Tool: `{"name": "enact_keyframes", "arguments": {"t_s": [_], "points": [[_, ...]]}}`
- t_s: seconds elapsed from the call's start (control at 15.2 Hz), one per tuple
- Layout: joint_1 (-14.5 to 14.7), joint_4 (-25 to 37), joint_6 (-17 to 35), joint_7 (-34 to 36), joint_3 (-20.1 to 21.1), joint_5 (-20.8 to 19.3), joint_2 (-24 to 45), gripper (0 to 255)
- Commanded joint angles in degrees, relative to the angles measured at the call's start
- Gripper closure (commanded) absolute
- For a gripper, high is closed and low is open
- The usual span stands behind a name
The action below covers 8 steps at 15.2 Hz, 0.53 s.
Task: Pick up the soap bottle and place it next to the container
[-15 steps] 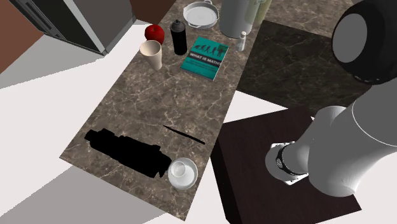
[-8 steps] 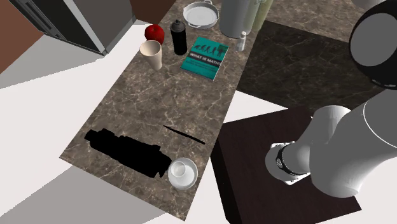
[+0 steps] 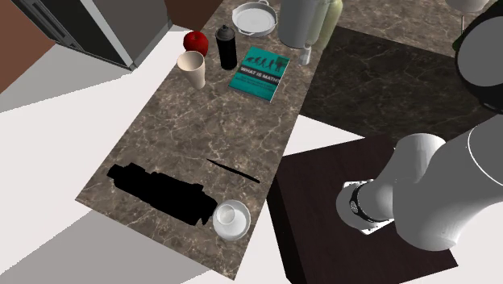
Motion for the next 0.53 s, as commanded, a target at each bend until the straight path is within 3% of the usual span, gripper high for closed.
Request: {"name": "enact_keyframes", "arguments": {"t_s": [0.0,0.46], "points": [[0.3,-1.7,1.6,0.2,0.1,-0.4,-0.4,255],[0.6,-7.3,7.1,0.1,0.2,-0.6,-0.8,255]]}}
